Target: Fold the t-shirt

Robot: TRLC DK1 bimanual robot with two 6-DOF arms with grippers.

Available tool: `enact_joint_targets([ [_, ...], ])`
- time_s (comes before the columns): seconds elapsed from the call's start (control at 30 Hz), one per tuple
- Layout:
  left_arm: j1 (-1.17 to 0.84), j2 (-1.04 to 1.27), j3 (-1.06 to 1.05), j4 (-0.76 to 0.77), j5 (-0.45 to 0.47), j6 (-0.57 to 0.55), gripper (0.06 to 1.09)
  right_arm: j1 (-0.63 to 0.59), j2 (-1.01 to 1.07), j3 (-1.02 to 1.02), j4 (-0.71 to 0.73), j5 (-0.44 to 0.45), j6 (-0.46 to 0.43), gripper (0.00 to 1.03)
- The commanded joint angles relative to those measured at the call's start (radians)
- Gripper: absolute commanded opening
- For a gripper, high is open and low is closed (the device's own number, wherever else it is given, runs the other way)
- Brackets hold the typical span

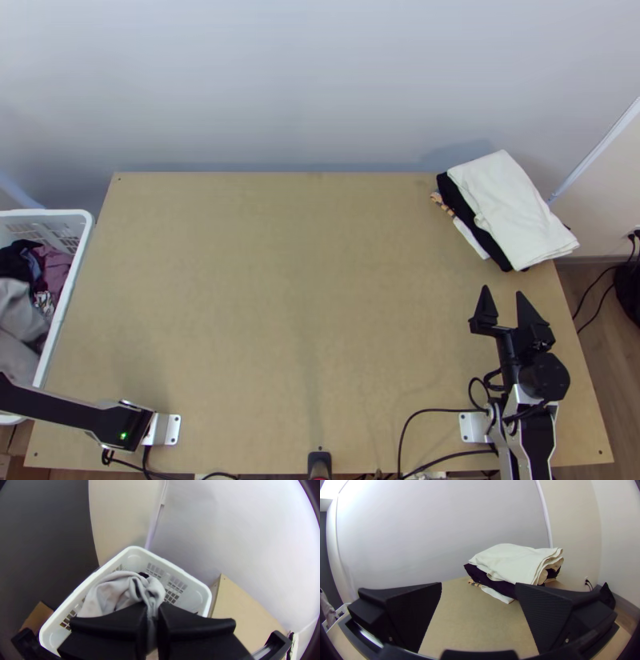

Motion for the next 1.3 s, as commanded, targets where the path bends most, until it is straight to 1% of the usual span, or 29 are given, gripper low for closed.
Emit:
enact_joint_targets([
  [0.0,-0.041,-0.105,-0.003,-0.011,0.043,-0.057,0.09,0.002,-0.002,-0.01,-0.006,0.009,0.016,0.99],
  [0.17,-0.125,-0.234,-0.003,-0.025,0.063,-0.116,0.09,0.002,-0.002,-0.01,-0.006,0.009,0.016,0.99],
  [0.5,-0.357,-0.482,-0.024,-0.028,0.061,-0.239,0.09,0.002,-0.002,-0.01,-0.006,0.009,0.016,0.99],
  [0.63,-0.464,-0.581,-0.061,-0.031,0.057,-0.271,0.09,0.002,-0.002,-0.01,-0.006,0.009,0.016,0.99],
  [0.77,-0.607,-0.677,-0.095,-0.034,0.032,-0.31,0.09,0.002,-0.002,-0.01,-0.006,0.009,0.016,0.99],
  [0.9,-0.833,-0.763,-0.167,-0.034,-0.081,-0.325,0.09,0.002,-0.002,-0.01,-0.006,0.009,0.016,0.99],
  [1.03,-1.127,-0.808,-0.25,-0.034,-0.275,-0.353,0.09,0.002,-0.002,-0.01,-0.006,0.009,0.016,0.99],
  [1.1,-1.271,-0.821,-0.291,-0.034,-0.367,-0.377,0.09,0.002,-0.002,-0.01,-0.006,0.009,0.016,0.99],
  [1.27,-1.623,-0.827,-0.391,-0.03,-0.526,-0.48,0.09,0.002,-0.002,-0.01,-0.006,0.009,0.016,0.99],
])
